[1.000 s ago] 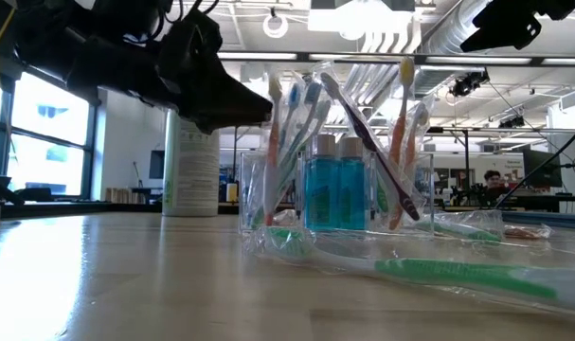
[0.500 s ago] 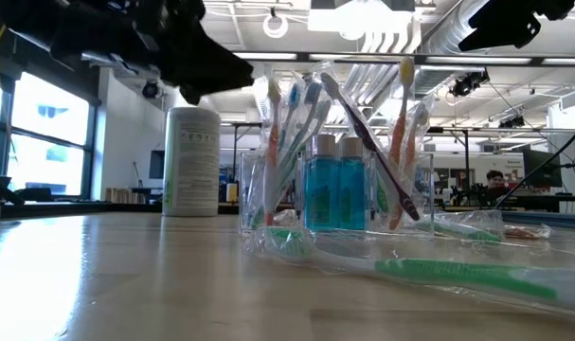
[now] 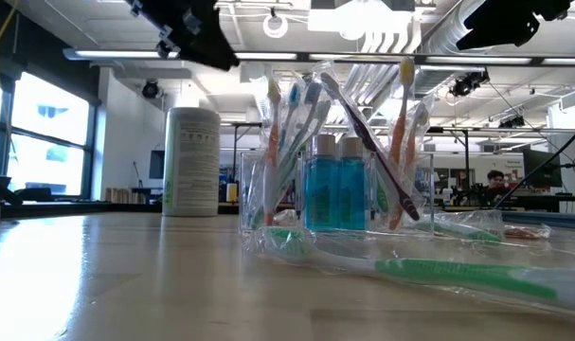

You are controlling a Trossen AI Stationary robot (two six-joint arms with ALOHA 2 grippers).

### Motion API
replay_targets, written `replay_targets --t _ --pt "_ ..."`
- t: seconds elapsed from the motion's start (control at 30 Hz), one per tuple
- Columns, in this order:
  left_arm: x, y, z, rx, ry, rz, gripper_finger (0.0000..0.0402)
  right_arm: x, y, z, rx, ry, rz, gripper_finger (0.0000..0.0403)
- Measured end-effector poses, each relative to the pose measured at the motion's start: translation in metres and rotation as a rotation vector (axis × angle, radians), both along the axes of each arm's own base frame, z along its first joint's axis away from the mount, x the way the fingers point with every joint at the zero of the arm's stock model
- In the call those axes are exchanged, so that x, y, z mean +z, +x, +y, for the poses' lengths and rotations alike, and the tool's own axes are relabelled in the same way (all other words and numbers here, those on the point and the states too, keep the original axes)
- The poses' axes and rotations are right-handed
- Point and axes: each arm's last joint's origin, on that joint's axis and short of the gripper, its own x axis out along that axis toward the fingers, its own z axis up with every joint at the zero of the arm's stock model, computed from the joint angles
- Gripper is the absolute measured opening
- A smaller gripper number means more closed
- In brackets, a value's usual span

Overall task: Pick & Place toothbrushing station
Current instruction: Put the violet toothbrush into the left section of the transparent organizer

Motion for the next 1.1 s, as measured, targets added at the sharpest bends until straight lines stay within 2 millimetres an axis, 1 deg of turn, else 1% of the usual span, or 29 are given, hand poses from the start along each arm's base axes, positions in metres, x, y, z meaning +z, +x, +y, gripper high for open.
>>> replay_targets --t 0.07,0.13,0.2,0.27,0.4,0.5,0.6,0.73,0.83,0.9,0.97,1.1 --pt "0.009 0.001 0.013 0.069 -0.099 0.054 0.0151 0.001 0.000 0.000 0.000 0.001 -0.005 0.0270" --pt "0.018 0.006 0.027 0.111 -0.181 0.087 0.0151 0.000 0.000 0.000 0.000 0.000 -0.004 0.0270" --pt "0.020 0.010 0.044 0.138 -0.234 0.149 0.0151 0.000 0.000 0.000 0.000 0.000 -0.004 0.0270" --pt "0.020 0.022 0.061 0.141 -0.291 0.150 0.0151 0.000 0.000 0.000 0.000 0.000 -0.004 0.0270" --pt "0.003 0.042 0.097 0.101 -0.439 0.198 0.0151 0.000 0.000 0.000 0.001 -0.001 -0.003 0.0270" --pt "-0.012 0.054 0.121 0.100 -0.523 0.230 0.0151 0.000 0.000 0.000 0.002 -0.003 0.003 0.0270" --pt "-0.030 0.065 0.138 0.087 -0.599 0.263 0.0151 -0.001 0.000 0.000 0.005 -0.005 0.009 0.0270" --pt "-0.046 0.080 0.140 0.023 -0.653 0.270 0.0151 -0.002 -0.001 -0.001 0.004 -0.014 0.023 0.0270" --pt "-0.052 0.090 0.135 -0.022 -0.660 0.266 0.0151 -0.002 -0.002 -0.001 0.004 -0.020 0.033 0.0270" --pt "-0.055 0.096 0.130 -0.045 -0.651 0.256 0.0151 -0.003 -0.002 -0.001 0.004 -0.020 0.033 0.0270" --pt "-0.056 0.097 0.125 -0.063 -0.656 0.273 0.0151 -0.003 -0.002 -0.001 0.004 -0.019 0.033 0.0270" --pt "-0.055 0.100 0.119 -0.113 -0.614 0.290 0.0151 -0.002 -0.002 -0.001 0.003 -0.015 0.029 0.0270"
